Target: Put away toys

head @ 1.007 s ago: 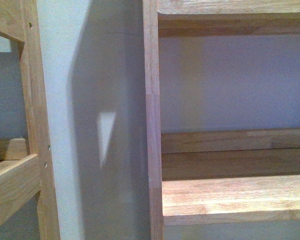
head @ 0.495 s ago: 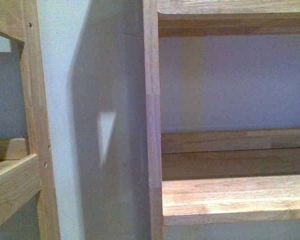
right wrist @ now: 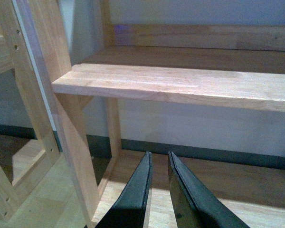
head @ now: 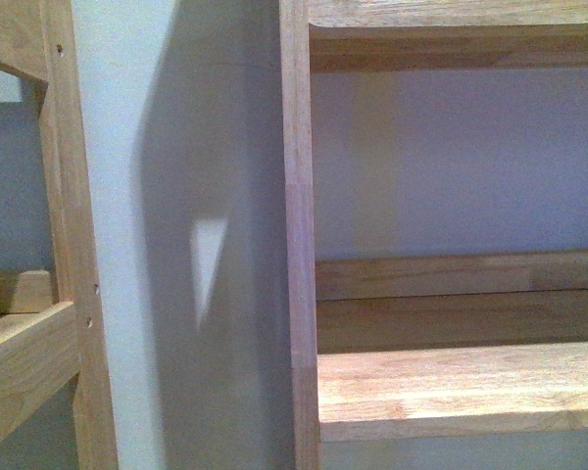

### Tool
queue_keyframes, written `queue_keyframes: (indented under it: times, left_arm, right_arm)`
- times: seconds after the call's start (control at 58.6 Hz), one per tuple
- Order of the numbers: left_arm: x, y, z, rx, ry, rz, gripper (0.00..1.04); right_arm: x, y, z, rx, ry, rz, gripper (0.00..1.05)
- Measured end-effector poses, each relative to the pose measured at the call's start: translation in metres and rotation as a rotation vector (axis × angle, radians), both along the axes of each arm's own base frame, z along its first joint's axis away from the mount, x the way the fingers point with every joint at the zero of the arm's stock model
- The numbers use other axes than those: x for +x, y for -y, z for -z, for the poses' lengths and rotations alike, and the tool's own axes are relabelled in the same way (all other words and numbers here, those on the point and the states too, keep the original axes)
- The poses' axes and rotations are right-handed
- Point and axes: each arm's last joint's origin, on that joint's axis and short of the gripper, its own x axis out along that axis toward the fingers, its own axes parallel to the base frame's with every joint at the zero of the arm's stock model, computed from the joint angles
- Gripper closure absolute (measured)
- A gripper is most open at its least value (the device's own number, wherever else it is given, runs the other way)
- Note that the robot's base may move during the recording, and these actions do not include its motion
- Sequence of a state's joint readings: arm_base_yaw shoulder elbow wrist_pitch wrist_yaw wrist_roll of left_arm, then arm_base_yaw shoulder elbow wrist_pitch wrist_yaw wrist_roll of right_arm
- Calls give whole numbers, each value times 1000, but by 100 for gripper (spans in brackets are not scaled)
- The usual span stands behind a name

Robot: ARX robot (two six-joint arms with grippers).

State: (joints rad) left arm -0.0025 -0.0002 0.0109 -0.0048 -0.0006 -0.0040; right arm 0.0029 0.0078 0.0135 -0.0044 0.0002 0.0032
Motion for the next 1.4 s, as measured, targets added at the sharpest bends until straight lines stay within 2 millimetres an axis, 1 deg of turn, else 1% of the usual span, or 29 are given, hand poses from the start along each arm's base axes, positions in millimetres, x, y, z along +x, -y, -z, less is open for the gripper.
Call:
queue_keyframes:
  times: [0.256, 0.29, 0.375, 0.41, 0.461, 0.529, 0.563, 0.58, 0.597, 0.648, 0.734, 1.399]
  left_arm:
    - [0, 0, 0, 0, 0, 0, 6]
    - [0, 0, 0, 0, 0, 0, 6]
    - [0, 0, 0, 0, 0, 0, 6]
    - [0, 0, 0, 0, 0, 0, 6]
    - [0, 0, 0, 0, 0, 0, 6]
    - [0, 0, 0, 0, 0, 0, 6]
    - [0, 0, 0, 0, 0, 0, 6]
    - [0, 0, 0, 0, 0, 0, 6]
    - [0, 0, 0, 0, 0, 0, 6]
    - [0, 0, 0, 0, 0, 0, 6]
    - [0, 0, 0, 0, 0, 0, 6]
    - [0, 0, 0, 0, 0, 0, 6]
  right_arm:
    - [0, 0, 0, -1, 1, 0, 88]
    - [0, 0, 0, 0, 1, 0, 82]
    - [0, 0, 0, 0, 1, 0, 69]
    - [0, 0, 0, 0, 1, 0, 62]
    - [0, 0, 0, 0, 1, 0, 55]
    - [0, 0, 0, 0, 1, 0, 42]
    - [0, 0, 0, 0, 1, 0, 33]
    - [0, 0, 0, 0, 1, 0, 31]
    - [0, 0, 0, 0, 1, 0, 26]
    - [0, 0, 0, 0, 1, 0, 19]
    - [0, 0, 0, 0, 1, 0, 1]
    - [0, 0, 0, 0, 1, 0, 0]
